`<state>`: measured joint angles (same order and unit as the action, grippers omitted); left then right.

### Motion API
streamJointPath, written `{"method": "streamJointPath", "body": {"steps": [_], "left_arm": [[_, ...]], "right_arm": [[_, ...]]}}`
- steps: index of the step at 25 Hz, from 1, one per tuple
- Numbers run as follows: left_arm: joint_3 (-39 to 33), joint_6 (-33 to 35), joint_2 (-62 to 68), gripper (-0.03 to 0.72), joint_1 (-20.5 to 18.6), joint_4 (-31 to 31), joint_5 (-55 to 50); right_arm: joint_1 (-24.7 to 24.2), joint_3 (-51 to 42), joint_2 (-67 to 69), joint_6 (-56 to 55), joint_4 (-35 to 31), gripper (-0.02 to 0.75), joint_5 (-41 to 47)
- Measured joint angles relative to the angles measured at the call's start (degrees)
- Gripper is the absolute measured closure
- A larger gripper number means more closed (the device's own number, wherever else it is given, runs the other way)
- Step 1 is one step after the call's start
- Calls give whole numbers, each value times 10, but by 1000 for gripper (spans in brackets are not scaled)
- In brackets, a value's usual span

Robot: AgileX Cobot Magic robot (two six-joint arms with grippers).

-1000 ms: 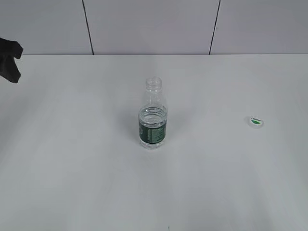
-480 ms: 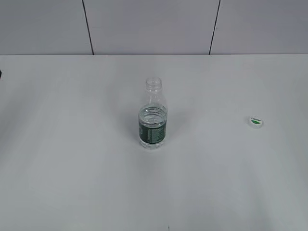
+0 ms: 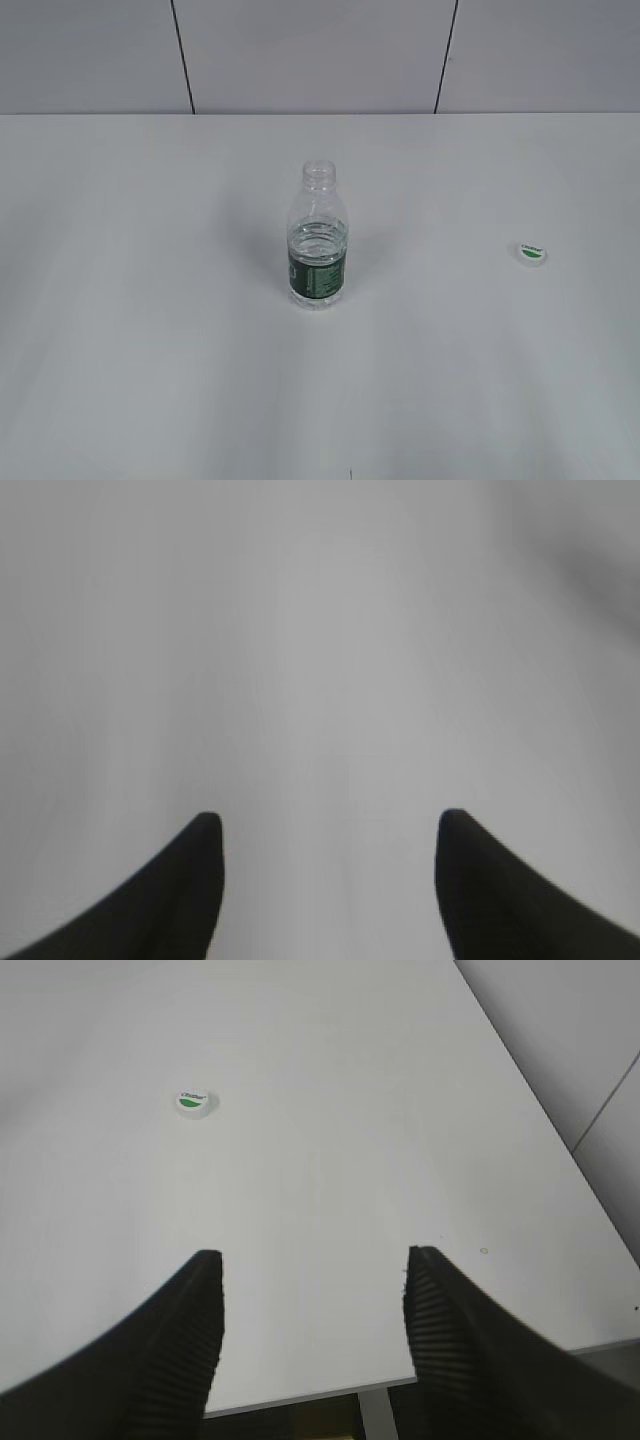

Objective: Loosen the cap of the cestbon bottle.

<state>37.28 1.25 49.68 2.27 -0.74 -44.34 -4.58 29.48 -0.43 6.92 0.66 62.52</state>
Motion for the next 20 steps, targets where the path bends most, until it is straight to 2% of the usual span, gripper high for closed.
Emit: {"method": "streamJointPath", "body": {"steps": [5, 10, 16, 20], "left_arm": [[-47, 0, -171, 270, 0, 1, -19], [-61, 0, -303, 270, 0, 3, -64], [-61, 0, -413, 273, 0, 1, -75], [-59, 0, -457, 282, 0, -1, -147]], "right_arm": [[0, 0, 0, 0, 0, 297, 0], [0, 0, 0, 0, 0, 297, 0], [0, 0, 0, 0, 0, 297, 0], [0, 0, 0, 0, 0, 297, 0]]}}
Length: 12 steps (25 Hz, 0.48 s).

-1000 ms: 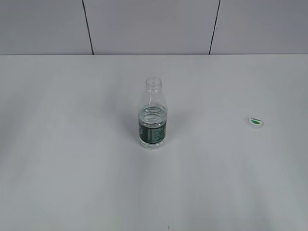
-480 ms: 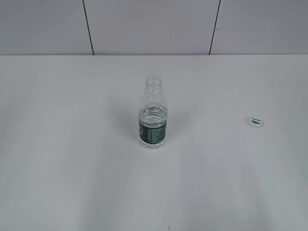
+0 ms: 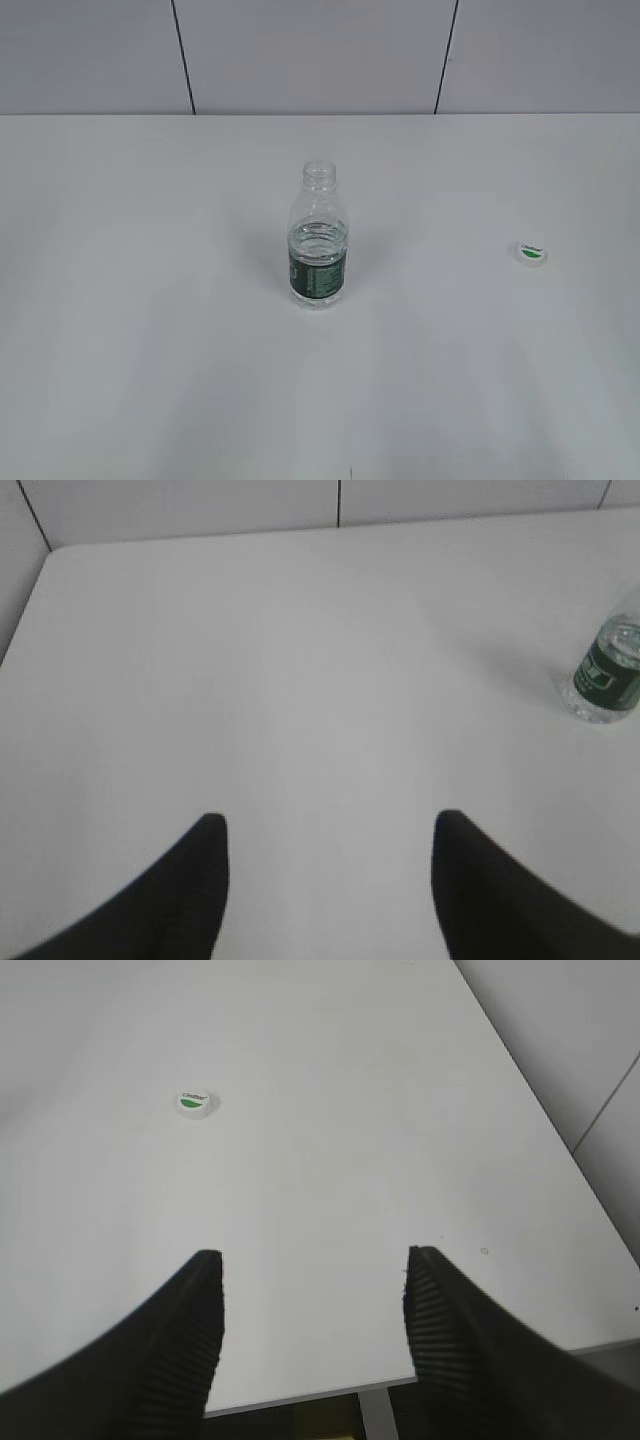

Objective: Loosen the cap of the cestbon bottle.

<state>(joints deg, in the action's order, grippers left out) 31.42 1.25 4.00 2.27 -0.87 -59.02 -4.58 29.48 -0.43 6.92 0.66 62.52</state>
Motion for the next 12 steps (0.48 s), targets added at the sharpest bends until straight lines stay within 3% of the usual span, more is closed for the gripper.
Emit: {"method": "streamJointPath", "body": {"steps": [12], "left_arm": [[-13, 0, -44, 315, 0, -4, -23]], "right_arm": [[0, 0, 0, 0, 0, 297, 0]]}}
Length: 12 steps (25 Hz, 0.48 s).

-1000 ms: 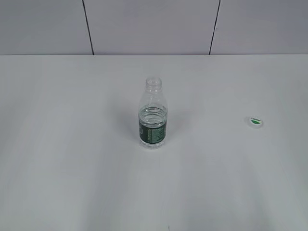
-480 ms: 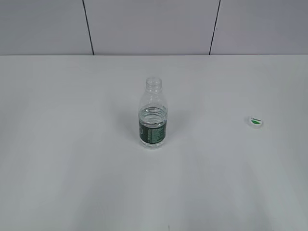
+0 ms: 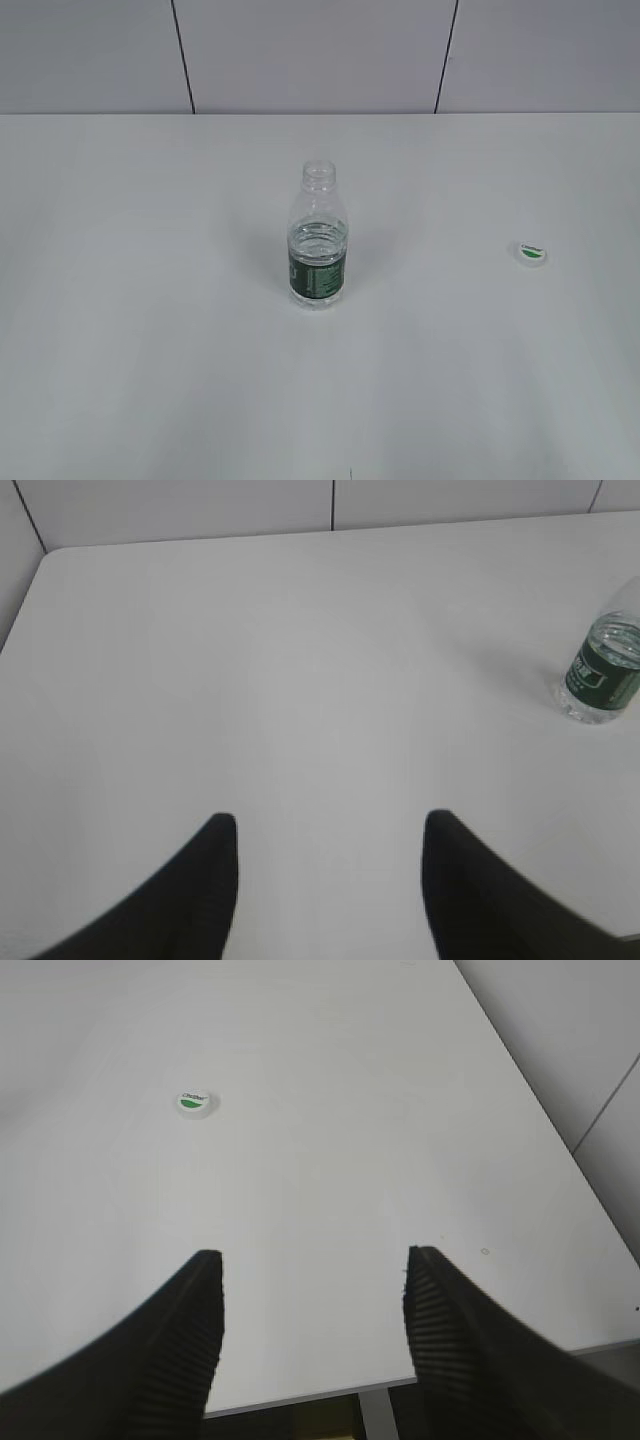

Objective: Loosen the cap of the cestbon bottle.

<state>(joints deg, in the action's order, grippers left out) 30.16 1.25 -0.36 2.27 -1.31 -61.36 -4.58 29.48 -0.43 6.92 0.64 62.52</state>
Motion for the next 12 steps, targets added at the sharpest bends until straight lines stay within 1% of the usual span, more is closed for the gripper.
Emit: {"method": "streamJointPath", "body": {"steps": [12], "left_arm": [[0, 0, 0, 323, 1, -1, 1]], "right_arm": [[0, 0, 0, 0, 0, 297, 0]]}}
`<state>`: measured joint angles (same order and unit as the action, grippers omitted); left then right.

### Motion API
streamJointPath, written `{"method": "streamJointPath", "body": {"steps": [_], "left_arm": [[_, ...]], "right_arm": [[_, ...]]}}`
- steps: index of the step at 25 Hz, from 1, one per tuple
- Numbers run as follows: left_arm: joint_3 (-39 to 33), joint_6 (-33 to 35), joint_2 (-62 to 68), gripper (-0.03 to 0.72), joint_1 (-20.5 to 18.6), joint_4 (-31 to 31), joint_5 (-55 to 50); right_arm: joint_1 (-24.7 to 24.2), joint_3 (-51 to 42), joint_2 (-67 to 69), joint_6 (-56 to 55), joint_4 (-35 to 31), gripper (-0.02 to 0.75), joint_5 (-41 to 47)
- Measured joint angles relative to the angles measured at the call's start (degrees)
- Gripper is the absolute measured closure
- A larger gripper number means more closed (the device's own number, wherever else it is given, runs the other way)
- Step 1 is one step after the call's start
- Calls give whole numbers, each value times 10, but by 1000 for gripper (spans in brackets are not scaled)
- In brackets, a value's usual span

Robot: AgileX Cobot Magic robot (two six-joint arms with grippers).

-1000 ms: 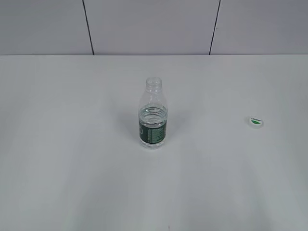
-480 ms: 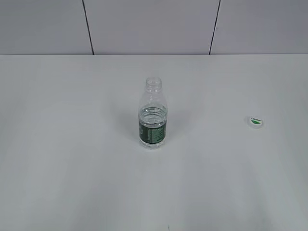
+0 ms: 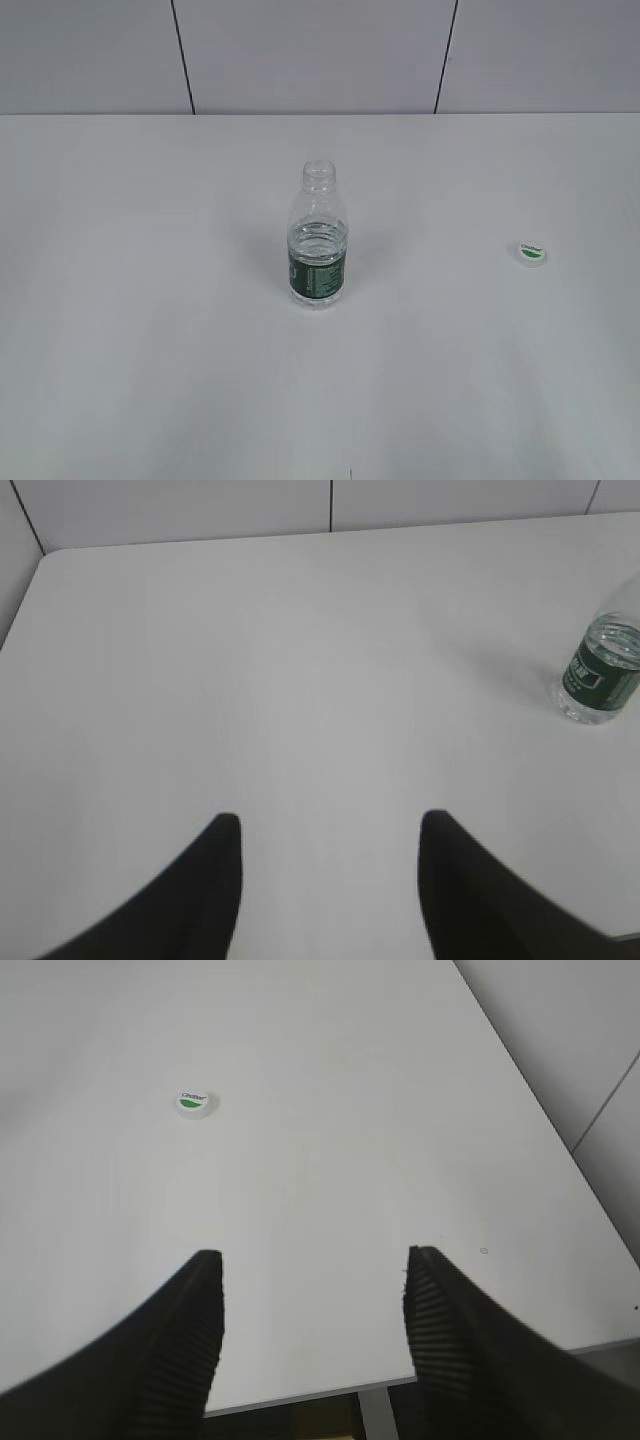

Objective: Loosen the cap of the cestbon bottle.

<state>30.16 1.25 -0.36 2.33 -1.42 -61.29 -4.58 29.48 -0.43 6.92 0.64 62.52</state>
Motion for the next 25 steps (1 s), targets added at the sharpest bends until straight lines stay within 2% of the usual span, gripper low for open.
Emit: {"method": "streamJointPath", "body": {"steps": [10, 25], "left_arm": [[0, 0, 0, 366, 0, 0, 0], [0, 0, 0, 377, 0, 0, 0]], "right_arm": [[0, 0, 0, 0, 0, 297, 0], [0, 0, 0, 0, 0, 297, 0]]}}
